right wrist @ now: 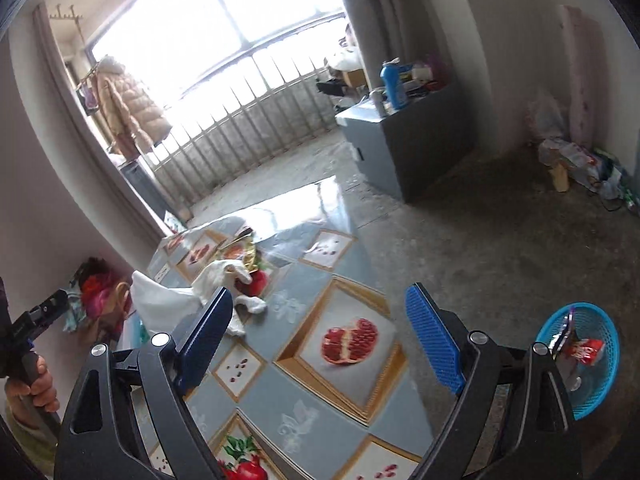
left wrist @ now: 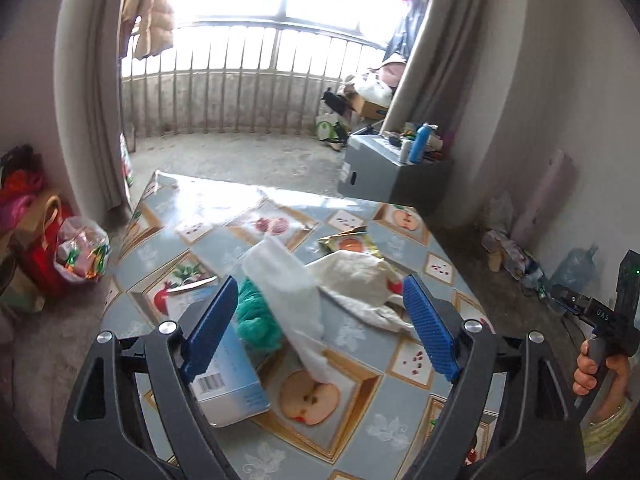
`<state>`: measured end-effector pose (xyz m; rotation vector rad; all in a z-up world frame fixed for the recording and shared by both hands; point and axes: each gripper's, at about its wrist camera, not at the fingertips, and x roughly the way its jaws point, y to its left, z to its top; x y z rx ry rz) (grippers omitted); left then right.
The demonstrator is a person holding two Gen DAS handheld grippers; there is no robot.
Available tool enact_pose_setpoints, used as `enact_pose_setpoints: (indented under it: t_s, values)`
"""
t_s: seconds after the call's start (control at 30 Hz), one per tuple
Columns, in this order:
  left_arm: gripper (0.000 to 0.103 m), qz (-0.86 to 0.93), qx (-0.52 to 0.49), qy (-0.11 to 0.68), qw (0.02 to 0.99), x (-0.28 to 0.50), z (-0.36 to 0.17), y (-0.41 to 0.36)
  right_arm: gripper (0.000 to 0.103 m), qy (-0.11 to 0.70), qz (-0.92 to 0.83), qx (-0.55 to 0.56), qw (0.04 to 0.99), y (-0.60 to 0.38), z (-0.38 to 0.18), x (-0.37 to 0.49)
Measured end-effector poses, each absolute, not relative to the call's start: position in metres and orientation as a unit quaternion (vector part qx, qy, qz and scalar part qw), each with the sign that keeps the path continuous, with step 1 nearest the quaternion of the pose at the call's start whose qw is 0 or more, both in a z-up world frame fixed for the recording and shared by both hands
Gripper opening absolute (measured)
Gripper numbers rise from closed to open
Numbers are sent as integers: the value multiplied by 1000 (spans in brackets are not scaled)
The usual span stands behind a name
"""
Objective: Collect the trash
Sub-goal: 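Move both open grippers back toward the table items, then grasp the green plastic bag with the left gripper while the right grasps white tissue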
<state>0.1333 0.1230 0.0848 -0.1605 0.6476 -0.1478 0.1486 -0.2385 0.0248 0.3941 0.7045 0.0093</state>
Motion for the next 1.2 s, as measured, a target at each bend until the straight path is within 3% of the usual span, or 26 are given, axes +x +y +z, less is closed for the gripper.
enact_pose_setpoints:
  t_s: [0.3,0.7,0.83,1.0,1.07,1.2]
  values:
    - [80,-26,-133,382,914,175,24,173,85,392,94,159,901,-164,17,249]
    - [77,79,-169,432,883,220,-41,214,70,481,154,94,858,-97,-55,381]
    - [59,84,-201,446,868,230,-56,221,57,500,167,76,846,-85,-78,402]
    - [46,75,-212,439,870,242,-60,216,41,504,181,74,841,-79,-87,406]
    - [43,63,-212,437,872,248,-61,210,28,509,194,78,835,-75,-90,406]
    - [42,47,-206,432,877,256,-61,192,17,517,202,69,829,-63,-91,398]
